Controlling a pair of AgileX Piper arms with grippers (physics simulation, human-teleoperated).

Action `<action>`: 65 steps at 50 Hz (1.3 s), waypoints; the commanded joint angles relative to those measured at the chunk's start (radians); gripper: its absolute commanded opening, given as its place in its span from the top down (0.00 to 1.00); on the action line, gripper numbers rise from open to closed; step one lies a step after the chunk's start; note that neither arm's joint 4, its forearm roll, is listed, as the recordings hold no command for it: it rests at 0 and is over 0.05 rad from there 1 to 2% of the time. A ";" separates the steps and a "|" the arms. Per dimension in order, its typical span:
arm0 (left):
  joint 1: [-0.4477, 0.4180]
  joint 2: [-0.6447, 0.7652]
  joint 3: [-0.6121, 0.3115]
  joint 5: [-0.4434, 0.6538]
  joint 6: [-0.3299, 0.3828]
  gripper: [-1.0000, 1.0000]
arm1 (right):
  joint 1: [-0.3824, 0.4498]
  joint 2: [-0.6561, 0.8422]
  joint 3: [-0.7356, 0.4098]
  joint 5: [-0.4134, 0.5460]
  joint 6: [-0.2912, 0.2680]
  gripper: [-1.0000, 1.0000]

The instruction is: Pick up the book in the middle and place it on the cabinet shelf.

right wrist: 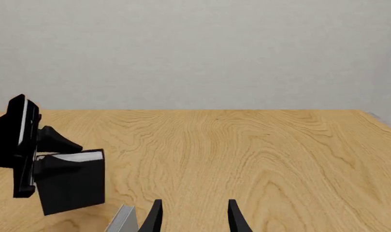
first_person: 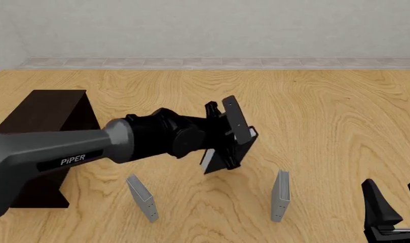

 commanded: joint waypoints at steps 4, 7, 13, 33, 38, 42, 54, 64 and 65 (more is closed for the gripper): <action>0.039 -0.042 -0.038 0.032 0.071 1.00 | 0.000 0.000 0.000 0.000 0.000 0.00; 0.044 -0.056 -0.039 0.040 0.079 1.00 | 0.000 0.000 0.000 0.000 0.000 0.00; 0.059 -0.085 -0.037 0.056 0.109 1.00 | 0.000 0.000 0.000 0.000 0.000 0.00; 0.099 -0.285 0.075 0.037 0.269 1.00 | 0.000 0.000 0.000 0.000 0.000 0.00; 0.124 -0.329 0.126 -0.018 0.344 1.00 | 0.000 0.000 0.000 0.000 0.000 0.00; 0.133 -0.355 0.156 -0.045 0.375 1.00 | 0.000 0.000 0.000 0.000 0.000 0.00; 0.168 -0.437 0.204 -0.089 0.407 1.00 | 0.000 0.000 0.000 0.000 0.000 0.00; 0.211 -0.488 0.249 -0.123 0.451 1.00 | 0.000 0.000 0.000 0.000 0.000 0.00; 0.215 -0.498 0.245 -0.127 0.451 1.00 | 0.000 0.000 0.000 0.000 0.000 0.00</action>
